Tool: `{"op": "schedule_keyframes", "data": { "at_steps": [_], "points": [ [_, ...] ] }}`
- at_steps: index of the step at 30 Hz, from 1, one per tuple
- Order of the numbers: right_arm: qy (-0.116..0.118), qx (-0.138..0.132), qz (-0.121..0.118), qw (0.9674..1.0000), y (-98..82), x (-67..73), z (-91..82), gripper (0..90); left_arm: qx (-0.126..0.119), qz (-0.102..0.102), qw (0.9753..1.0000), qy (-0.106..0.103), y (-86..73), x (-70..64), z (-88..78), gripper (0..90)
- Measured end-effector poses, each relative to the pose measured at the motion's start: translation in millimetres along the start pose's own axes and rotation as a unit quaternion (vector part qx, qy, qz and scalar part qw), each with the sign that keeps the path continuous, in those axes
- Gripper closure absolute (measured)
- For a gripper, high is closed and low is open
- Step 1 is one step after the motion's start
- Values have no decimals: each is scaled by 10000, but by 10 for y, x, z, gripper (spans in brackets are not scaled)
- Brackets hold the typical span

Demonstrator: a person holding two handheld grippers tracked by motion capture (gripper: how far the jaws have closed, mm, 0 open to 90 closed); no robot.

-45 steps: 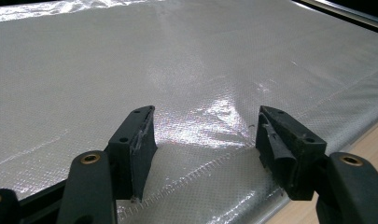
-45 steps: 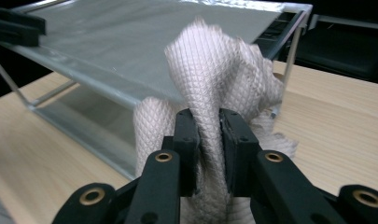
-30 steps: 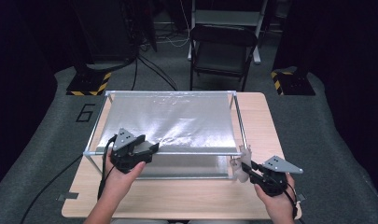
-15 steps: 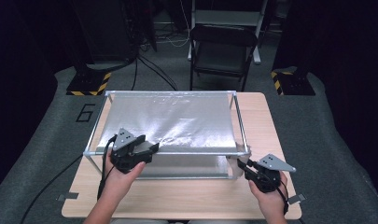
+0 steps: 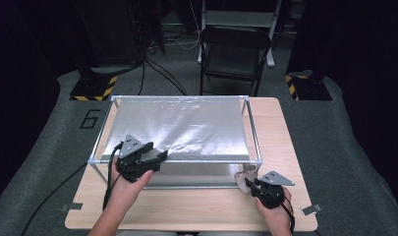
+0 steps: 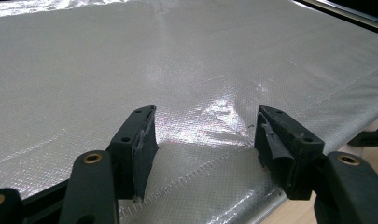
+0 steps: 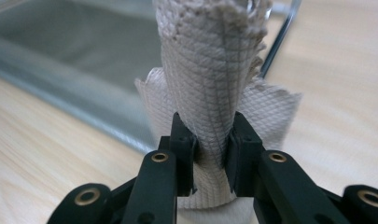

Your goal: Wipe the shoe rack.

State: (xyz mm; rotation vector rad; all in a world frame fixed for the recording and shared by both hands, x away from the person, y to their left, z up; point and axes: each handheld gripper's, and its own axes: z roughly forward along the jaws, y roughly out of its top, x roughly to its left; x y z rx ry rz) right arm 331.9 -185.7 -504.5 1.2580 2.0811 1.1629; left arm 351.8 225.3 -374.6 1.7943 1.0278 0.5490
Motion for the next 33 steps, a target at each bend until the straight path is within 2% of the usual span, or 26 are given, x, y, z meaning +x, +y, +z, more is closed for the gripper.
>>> {"op": "schedule_keyframes", "data": {
  "at_steps": [1, 3, 6, 7, 10, 12, 15, 17, 19, 22, 24, 26, 29, 32, 33],
  "points": [
    [1, 50, 72, 10000, -28, 9, 23, 748, 11, -8, 10000, -3, 1, 0, 0, 385],
    [-7, 57, 36, 10000, -44, -3, 45, 747, 11, -8, 10000, -1, 2, 0, 1, 385],
    [51, 287, 84, 9995, 34, -10, 22, 743, 15, -6, 10000, -2, 2, 0, 1, 385],
    [49, 255, 128, 9996, 71, -1, -4, 742, 14, -5, 10000, 0, 2, 0, 0, 385],
    [87, -89, 171, 9998, 229, 6, -174, 740, 41, 1, 10000, -10, 5, 3, -1, 385],
    [103, -421, 246, 9988, 363, 26, -328, 742, 20, -6, 10000, -1, 3, 2, 1, 385],
    [116, -742, 155, 9971, 503, 37, -479, 744, 5, 1, 10000, 2, 0, -1, -2, 385],
    [104, -767, 112, 9969, 541, 42, -506, 748, -1, 4, 10000, 8, 0, -1, 2, 386],
    [147, -931, 124, 9955, 495, 25, -473, 749, 8, 27, 10000, 1, 5, 1, 6, 386],
    [173, -772, 199, 9967, 382, -1, -366, 749, 6, 28, 10000, -9, 6, -1, 10, 390],
    [55, -485, 68, 9988, 272, 11, -250, 753, 7, 26, 10000, -13, 7, -1, 10, 392],
    [-25, -223, 51, 9997, 133, 12, -108, 753, 8, 25, 10000, -16, 7, -1, 10, 392],
    [-35, 67, 175, 9998, -66, -4, 67, 747, 11, 28, 10000, -19, 8, -1, 10, 393],
    [-53, 233, 132, 9996, -24, 4, 64, 741, 12, 25, 10000, -18, 8, 0, 10, 393],
    [-80, 195, 193, 9996, -11, 12, 53, 739, 15, 21, 10000, -19, 9, -1, 10, 393]
  ]
}}
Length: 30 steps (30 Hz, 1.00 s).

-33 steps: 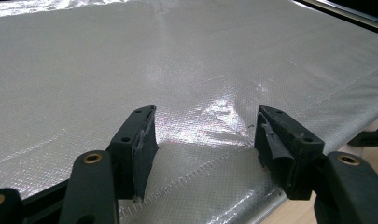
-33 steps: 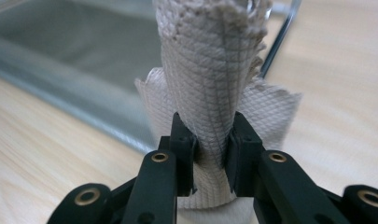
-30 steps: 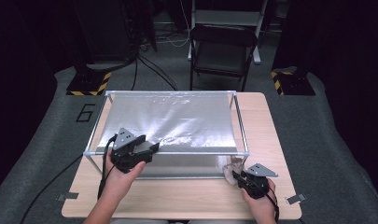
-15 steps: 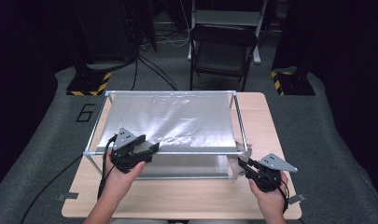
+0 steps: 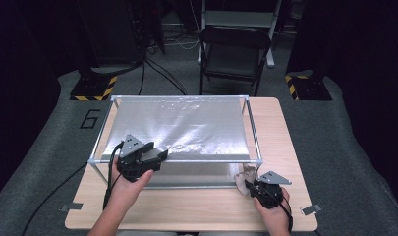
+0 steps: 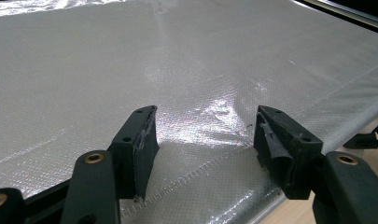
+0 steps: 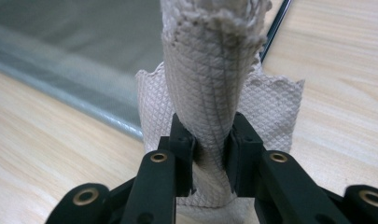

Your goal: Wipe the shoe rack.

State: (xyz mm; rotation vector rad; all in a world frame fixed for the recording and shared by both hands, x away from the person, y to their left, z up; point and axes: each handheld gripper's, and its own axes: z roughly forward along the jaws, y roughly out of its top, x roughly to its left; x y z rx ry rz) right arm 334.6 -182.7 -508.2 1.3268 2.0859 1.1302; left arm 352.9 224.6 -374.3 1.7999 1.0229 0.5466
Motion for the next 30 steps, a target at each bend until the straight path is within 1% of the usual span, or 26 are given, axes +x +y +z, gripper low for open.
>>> {"op": "schedule_keyframes", "data": {
  "at_steps": [1, 2, 4, 5, 7, 8, 9, 11, 12, 15, 16, 17, 21, 25, 26, 28, 30],
  "points": [
    [47, -53, 46, 10000, 19, -6, -23, 735, 9, 12, 10000, -7, 2, 0, -1, 394],
    [87, -164, 149, 9997, 50, -9, -58, 732, 20, 17, 10000, -11, 5, 0, 0, 396],
    [154, -455, 231, 9986, 157, -10, -187, 732, 46, 20, 10000, -17, 13, -1, 2, 398],
    [195, -620, 196, 9977, 221, -10, -273, 732, 55, 20, 10000, -21, 15, -2, 3, 400],
    [214, -975, 224, 9948, 360, 12, -432, 733, 64, 22, 10000, -26, 16, -1, 2, 400],
    [188, -1089, 170, 9937, 418, 20, -494, 735, 44, 21, 10000, -12, 14, -4, 4, 400],
    [171, -1126, 117, 9934, 464, 27, -528, 736, 38, 24, 10000, -11, 13, -5, 4, 400],
    [168, -1140, 74, 9933, 486, 27, -520, 737, 22, 26, 10000, 6, 13, -12, 12, 400],
    [183, -1199, 135, 9925, 464, 14, -507, 737, 41, 41, 10000, 3, 17, -10, 13, 401],
    [280, -1193, 232, 9922, 409, -18, -474, 744, 75, -5, 10000, -10, 27, -14, 19, 401],
    [267, -1188, 237, 9923, 401, -17, -477, 747, 77, 9, 10000, 1, 33, -14, 25, 401],
    [247, -1167, 186, 9927, 402, -18, -479, 750, 98, 32, 9999, 3, 40, -15, 27, 401],
    [54, -1085, 137, 9940, 430, -1, -476, 755, 166, 95, 9998, 27, 68, -26, 45, 402],
    [16, -1086, 164, 9939, 434, 0, -474, 756, 180, 149, 9997, 70, 86, -41, 50, 401],
    [3, -1081, 151, 9940, 435, 3, -476, 756, 197, 186, 9996, 46, 88, -41, 40, 400],
    [-20, -1092, 147, 9939, 427, 14, -489, 756, 163, 197, 9997, 31, 79, -45, 26, 387],
    [-55, -1093, 146, 9939, 408, 3, -512, 756, 108, 229, 9997, -45, 57, -34, -22, 350]
  ]
}}
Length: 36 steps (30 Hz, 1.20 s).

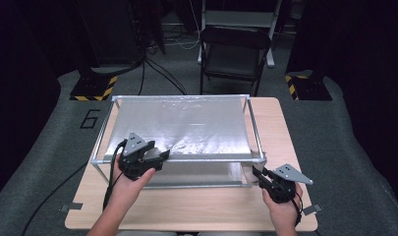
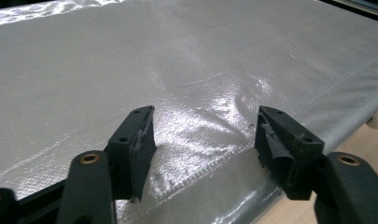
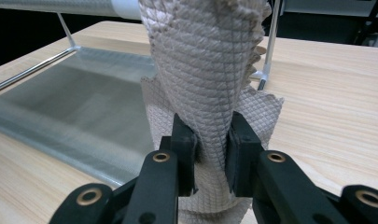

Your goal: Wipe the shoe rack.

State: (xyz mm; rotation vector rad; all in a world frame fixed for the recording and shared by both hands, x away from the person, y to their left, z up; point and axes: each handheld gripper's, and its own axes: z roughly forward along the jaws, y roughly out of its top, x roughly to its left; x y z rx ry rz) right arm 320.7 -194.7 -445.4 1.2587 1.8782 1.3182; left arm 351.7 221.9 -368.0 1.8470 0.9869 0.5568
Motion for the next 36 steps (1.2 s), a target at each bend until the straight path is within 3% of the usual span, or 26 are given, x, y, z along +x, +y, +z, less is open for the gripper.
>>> {"op": "schedule_keyframes", "data": {
  "at_steps": [8, 13, 17, 18, 22, 36],
  "points": [
    [-78, -39, 86, 9999, -49, -115, -112, 753, -89, 23, 9993, -363, -107, 75, -251, 282],
    [-113, -65, 131, 9998, -62, -133, -144, 754, -17, 191, 9989, -426, -163, 97, -402, 248],
    [-136, -53, 153, 9998, -67, -155, -166, 753, 20, 331, 9991, -252, -242, 171, -480, 232],
    [-135, -48, 148, 9998, -68, -163, -170, 753, -21, 328, 9993, -168, -263, 195, -483, 232],
    [-210, -40, 143, 9997, -71, -200, -192, 752, -107, 203, 9993, -310, -293, 260, -462, 219],
    [-522, -229, 418, 9975, -144, -405, -320, 745, -209, 257, 9980, -542, -208, 153, -190, 221]
  ]
}}
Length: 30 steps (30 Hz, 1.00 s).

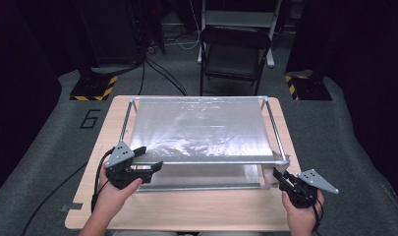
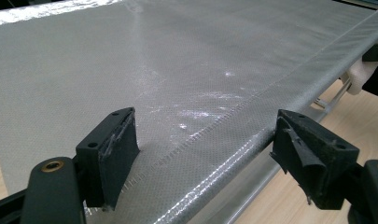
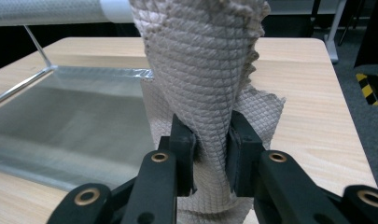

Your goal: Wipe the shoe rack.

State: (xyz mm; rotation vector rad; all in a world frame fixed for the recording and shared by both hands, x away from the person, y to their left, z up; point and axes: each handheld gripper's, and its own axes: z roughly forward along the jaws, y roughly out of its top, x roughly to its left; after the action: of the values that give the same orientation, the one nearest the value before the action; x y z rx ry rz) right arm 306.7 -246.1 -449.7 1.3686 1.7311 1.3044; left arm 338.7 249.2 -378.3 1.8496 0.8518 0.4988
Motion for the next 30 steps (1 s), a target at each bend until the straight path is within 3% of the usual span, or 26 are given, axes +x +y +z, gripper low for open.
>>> {"op": "schedule_keyframes", "data": {
  "at_steps": [7, 14, 19, 23, 26, 30],
  "points": [
    [-26, 9, 173, 9998, -48, -28, -40, 732, -11, 18, 10000, -48, 5, -2, 31, 222],
    [-160, 228, 288, 9992, -197, -25, -16, 731, 19, 46, 10000, -67, 2, 1, 31, 221],
    [-273, 442, 238, 9984, -288, -10, -25, 754, 5, 36, 10000, -63, -4, 2, 32, 221],
    [-161, 618, 432, 9970, -369, -42, -43, 803, -11, 16, 10000, -66, -11, 1, 30, 222],
    [-151, 504, 376, 9979, -342, -2, -84, 812, -8, 16, 10000, -72, -10, 3, 32, 222],
    [51, 339, 234, 9991, -275, 150, -135, 818, 21, 96, 9999, -48, -6, -8, 45, 223]
  ]
}}
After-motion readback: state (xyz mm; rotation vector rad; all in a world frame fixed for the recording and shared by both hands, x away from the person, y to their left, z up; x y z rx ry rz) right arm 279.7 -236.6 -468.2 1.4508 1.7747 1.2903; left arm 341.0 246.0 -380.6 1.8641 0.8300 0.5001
